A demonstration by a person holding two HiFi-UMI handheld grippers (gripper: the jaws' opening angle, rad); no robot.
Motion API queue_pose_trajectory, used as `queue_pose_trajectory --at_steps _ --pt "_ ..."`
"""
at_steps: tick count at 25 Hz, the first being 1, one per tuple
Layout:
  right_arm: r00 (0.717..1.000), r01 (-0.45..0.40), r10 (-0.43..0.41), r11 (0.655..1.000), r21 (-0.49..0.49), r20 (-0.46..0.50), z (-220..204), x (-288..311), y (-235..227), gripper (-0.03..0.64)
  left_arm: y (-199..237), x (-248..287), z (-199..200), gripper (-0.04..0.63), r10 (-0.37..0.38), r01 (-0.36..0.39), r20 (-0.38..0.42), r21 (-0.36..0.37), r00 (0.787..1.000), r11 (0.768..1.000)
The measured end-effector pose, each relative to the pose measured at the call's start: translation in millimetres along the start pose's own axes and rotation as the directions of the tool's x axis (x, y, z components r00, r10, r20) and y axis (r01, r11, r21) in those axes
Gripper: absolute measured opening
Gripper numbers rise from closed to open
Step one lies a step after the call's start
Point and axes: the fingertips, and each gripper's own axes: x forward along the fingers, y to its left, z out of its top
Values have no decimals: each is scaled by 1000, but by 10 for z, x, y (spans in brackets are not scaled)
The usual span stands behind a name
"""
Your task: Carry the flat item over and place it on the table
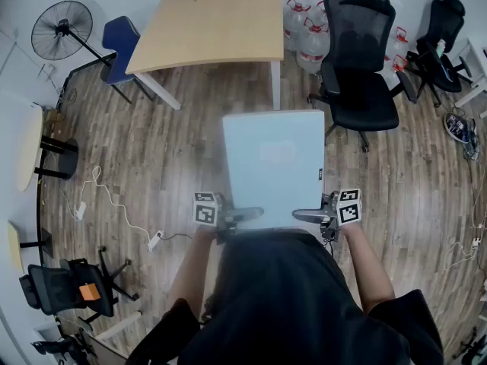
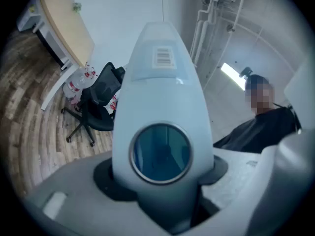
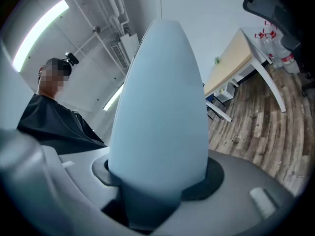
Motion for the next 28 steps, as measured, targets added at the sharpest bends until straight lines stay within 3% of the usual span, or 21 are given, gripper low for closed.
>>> queue_pose_trajectory --at_steps 11,19,28 --pt "1000 -2 2 1000 15 -3 43 -276 -74 304 82 289 18 302 5 -5 -6 -28 1000 1000" --pt "1000 12 -11 996 85 -18 168 -171 -395 304 416 187 147 307 13 -11 21 -85 1000 996" --pt "998 54 -53 995 81 -14 718 29 -859 296 895 67 766 316 -32 34 26 -94 999 995"
